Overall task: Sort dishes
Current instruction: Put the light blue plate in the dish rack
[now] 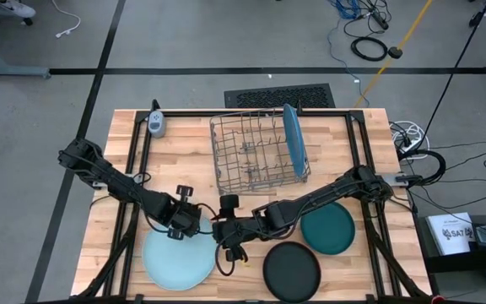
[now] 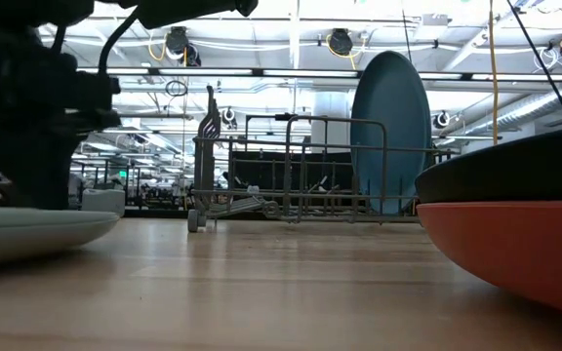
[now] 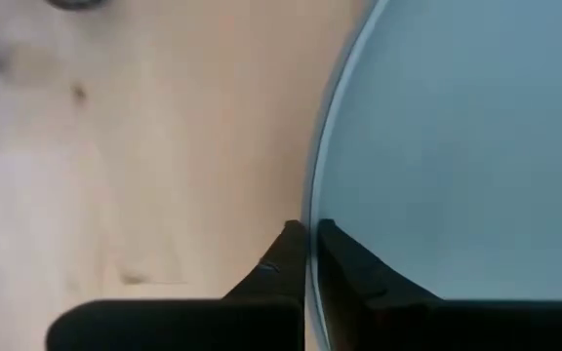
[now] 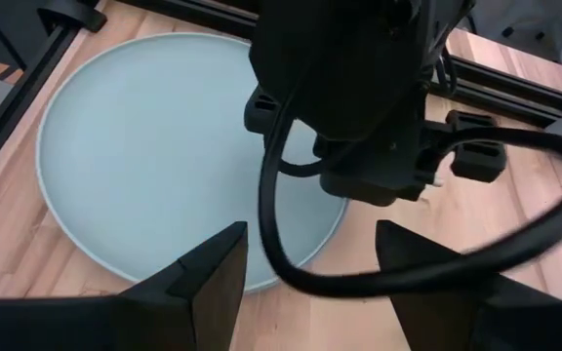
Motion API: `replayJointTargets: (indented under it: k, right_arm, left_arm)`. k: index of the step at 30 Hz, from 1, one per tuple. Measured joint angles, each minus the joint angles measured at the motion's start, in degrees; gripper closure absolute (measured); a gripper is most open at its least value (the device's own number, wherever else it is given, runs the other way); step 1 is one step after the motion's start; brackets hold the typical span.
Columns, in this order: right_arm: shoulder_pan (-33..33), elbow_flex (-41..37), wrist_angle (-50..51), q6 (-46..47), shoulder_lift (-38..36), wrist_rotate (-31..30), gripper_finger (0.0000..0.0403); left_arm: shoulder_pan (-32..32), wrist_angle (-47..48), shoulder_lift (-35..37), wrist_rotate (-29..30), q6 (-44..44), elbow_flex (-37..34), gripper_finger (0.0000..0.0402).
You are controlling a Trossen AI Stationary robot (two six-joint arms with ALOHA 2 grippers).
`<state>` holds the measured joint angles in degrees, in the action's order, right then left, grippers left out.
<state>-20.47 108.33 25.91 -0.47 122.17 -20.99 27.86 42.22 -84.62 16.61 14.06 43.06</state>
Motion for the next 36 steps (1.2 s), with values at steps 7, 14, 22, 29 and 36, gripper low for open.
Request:
replayJointTargets:
  k: [7, 14, 22, 29, 36]
  right_arm:
    - [0.00, 0.02, 0.00, 0.00, 0.00, 0.04, 0.0184]
    - [0.00, 0.02, 0.03, 0.00, 0.00, 0.11, 0.0184]
    - [-0.13, 0.02, 0.82, -0.04, 0.00, 0.12, 0.0184]
    - [-0.34, 0.02, 4.76, 0.46, 0.00, 0.20, 0.0184]
    - [-1.48, 0.02, 9.67, 1.27, -0.58, 0.17, 0.0184]
  left_arm:
    - [0.02, 5.55, 0.07, 3.50, 0.11, 4.02, 0.0388]
    - [-0.02, 8.28, 0.20, 5.98, 0.04, 7.46, 0.0395]
    - [1.64, 9.75, 1.41, -8.88, 6.10, 8.79, 0.0370]
    - [8.89, 7.69, 4.53, -17.99, 16.89, 8.79, 0.0285]
    - [17.43, -6.83, 4.40, -20.79, 26.53, 8.84, 0.0166]
